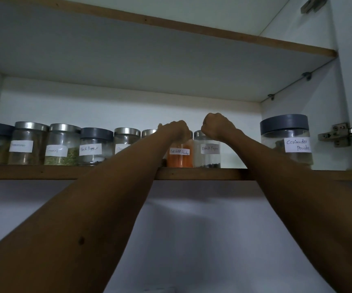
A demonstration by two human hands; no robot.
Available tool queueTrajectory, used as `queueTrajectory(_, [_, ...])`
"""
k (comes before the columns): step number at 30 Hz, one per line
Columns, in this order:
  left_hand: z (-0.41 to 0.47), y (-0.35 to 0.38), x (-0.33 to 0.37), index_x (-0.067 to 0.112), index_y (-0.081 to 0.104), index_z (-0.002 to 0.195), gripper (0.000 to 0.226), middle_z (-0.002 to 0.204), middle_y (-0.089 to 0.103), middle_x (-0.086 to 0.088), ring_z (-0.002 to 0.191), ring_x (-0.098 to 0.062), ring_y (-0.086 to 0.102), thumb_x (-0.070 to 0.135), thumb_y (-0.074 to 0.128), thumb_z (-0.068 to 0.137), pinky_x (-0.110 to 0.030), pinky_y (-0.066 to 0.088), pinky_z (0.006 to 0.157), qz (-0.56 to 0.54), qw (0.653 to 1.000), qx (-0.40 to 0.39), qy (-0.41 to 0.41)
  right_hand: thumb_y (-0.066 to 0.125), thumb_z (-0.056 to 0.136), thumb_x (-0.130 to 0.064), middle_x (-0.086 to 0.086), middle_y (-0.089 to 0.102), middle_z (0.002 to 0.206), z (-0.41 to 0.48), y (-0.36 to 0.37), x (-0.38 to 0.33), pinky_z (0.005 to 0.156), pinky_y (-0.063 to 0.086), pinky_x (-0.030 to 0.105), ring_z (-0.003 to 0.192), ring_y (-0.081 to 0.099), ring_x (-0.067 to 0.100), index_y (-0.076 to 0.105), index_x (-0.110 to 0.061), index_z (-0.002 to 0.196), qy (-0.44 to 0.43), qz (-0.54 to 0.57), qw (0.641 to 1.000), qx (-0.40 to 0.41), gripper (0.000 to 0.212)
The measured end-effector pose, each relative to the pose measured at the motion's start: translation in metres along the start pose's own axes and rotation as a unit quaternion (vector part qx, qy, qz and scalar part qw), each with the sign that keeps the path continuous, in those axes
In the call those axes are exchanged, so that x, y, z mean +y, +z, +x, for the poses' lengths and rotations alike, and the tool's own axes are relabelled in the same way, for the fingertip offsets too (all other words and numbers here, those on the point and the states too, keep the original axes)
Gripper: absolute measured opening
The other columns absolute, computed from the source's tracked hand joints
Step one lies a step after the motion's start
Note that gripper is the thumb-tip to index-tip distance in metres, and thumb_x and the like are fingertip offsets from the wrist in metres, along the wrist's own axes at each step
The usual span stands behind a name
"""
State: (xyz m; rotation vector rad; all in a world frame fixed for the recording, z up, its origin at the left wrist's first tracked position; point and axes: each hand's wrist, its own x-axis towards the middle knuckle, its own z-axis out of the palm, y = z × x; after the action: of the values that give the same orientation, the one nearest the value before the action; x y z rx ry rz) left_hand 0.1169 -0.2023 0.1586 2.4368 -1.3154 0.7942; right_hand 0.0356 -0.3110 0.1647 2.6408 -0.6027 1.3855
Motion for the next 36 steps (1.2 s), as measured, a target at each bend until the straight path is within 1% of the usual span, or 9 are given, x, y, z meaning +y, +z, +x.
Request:
queueTrajectory(12, [0.014, 0.018, 0.003, 0.016, 0.052, 0.126, 0.039, 0.128, 0.056, -0.006, 0.127, -0.028, 0.044, 0.038, 0.033, 0.099, -0.059, -0.007, 0.11, 0.074, 0.997, -0.017, -0.004, 0.038, 0.091, -0.006, 0.002, 0.035, 0.064, 0.016, 0.014, 0.002, 0.053, 0.028, 0.022, 0.055, 0.03, 0.014, 0.033, -0.016, 0.059, 0.076, 0.008, 0.995, -0.069, 0.034])
queueTrajectory(20, [0.005, 0.029, -0.002, 0.013, 0.006, 0.149, 0.058, 0.158, -0.004, -0.011, 0.145, -0.029, 0.007, 0.037, 0.026, 0.101, -0.057, -0.004, 0.113, 0.081, 0.997, 0.004, -0.005, 0.038, 0.091, -0.008, 0.012, 0.046, 0.075, 0.014, 0.021, 0.009, 0.067, 0.037, 0.03, 0.072, 0.043, 0.024, 0.046, -0.007, 0.066, 0.044, 0.007, 0.996, -0.075, 0.027])
queueTrajectory(23, [0.003, 0.033, -0.006, 0.01, -0.006, 0.149, 0.068, 0.156, -0.013, -0.011, 0.145, -0.029, 0.001, 0.034, 0.034, 0.099, -0.054, -0.003, 0.113, 0.068, 0.998, 0.004, 0.001, 0.037, 0.089, -0.001, 0.013, 0.048, 0.066, 0.008, 0.026, 0.016, 0.055, 0.03, 0.026, 0.067, 0.042, 0.023, 0.04, -0.005, 0.051, 0.016, -0.007, 0.998, -0.068, 0.038])
queueTrajectory(24, [0.002, 0.032, -0.006, 0.01, -0.01, 0.148, 0.072, 0.155, -0.018, -0.011, 0.145, -0.029, -0.002, 0.035, 0.037, 0.099, -0.054, -0.005, 0.112, 0.063, 0.998, 0.008, 0.003, 0.037, 0.089, -0.001, 0.018, 0.055, 0.075, 0.005, 0.026, 0.016, 0.059, 0.035, 0.026, 0.076, 0.048, 0.026, 0.051, 0.001, 0.058, 0.024, 0.006, 0.998, -0.064, 0.034])
queueTrajectory(26, [-0.003, 0.027, -0.001, 0.014, -0.015, 0.147, 0.077, 0.153, -0.024, -0.012, 0.144, -0.028, -0.009, 0.04, 0.038, 0.098, -0.057, -0.013, 0.109, 0.068, 0.997, 0.042, 0.02, 0.037, 0.091, -0.004, 0.026, 0.057, 0.118, -0.001, 0.026, 0.015, 0.089, 0.043, 0.035, 0.108, 0.052, 0.034, 0.059, 0.01, 0.107, 0.022, 0.01, 0.998, -0.057, 0.03])
queueTrajectory(28, [-0.012, 0.016, 0.013, 0.017, -0.01, 0.148, 0.074, 0.155, -0.021, -0.011, 0.144, -0.027, -0.009, 0.046, 0.034, 0.098, -0.058, -0.015, 0.107, 0.093, 0.99, 0.09, 0.057, 0.041, 0.094, -0.011, 0.019, 0.04, 0.143, -0.009, 0.024, 0.014, 0.109, 0.032, 0.042, 0.131, 0.038, 0.033, 0.038, 0.002, 0.137, 0.004, 0.009, 0.999, -0.038, 0.045])
queueTrajectory(32, [-0.054, 0.0, 0.052, 0.015, 0.019, 0.147, 0.059, 0.158, 0.001, -0.01, 0.145, -0.022, 0.008, 0.042, 0.036, 0.097, -0.054, -0.014, 0.11, 0.082, 0.988, 0.128, 0.03, 0.05, 0.09, -0.015, 0.015, 0.056, 0.125, -0.013, 0.019, 0.015, 0.091, 0.043, 0.038, 0.117, 0.052, 0.031, 0.051, -0.003, 0.122, 0.02, 0.008, 1.0, 0.023, 0.034])
queueTrajectory(34, [-0.08, 0.004, 0.066, 0.01, 0.034, 0.141, 0.047, 0.152, 0.026, -0.011, 0.14, -0.022, 0.025, 0.029, 0.036, 0.098, -0.049, 0.004, 0.113, 0.031, 0.995, 0.092, 0.014, 0.047, 0.091, -0.012, 0.014, 0.052, 0.132, -0.018, 0.015, 0.011, 0.093, 0.041, 0.038, 0.122, 0.048, 0.031, 0.049, -0.004, 0.128, 0.041, 0.03, 0.998, 0.028, 0.037])
queueTrajectory(36, [-0.101, 0.014, 0.073, 0.005, 0.05, 0.124, 0.033, 0.134, 0.05, -0.011, 0.124, -0.024, 0.045, 0.019, 0.038, 0.097, -0.039, 0.03, 0.101, -0.011, 0.997, 0.069, 0.04, 0.042, 0.09, -0.006, 0.013, 0.044, 0.141, -0.021, 0.013, 0.007, 0.1, 0.037, 0.039, 0.129, 0.042, 0.03, 0.042, -0.007, 0.136, 0.052, 0.065, 0.996, 0.04, 0.046])
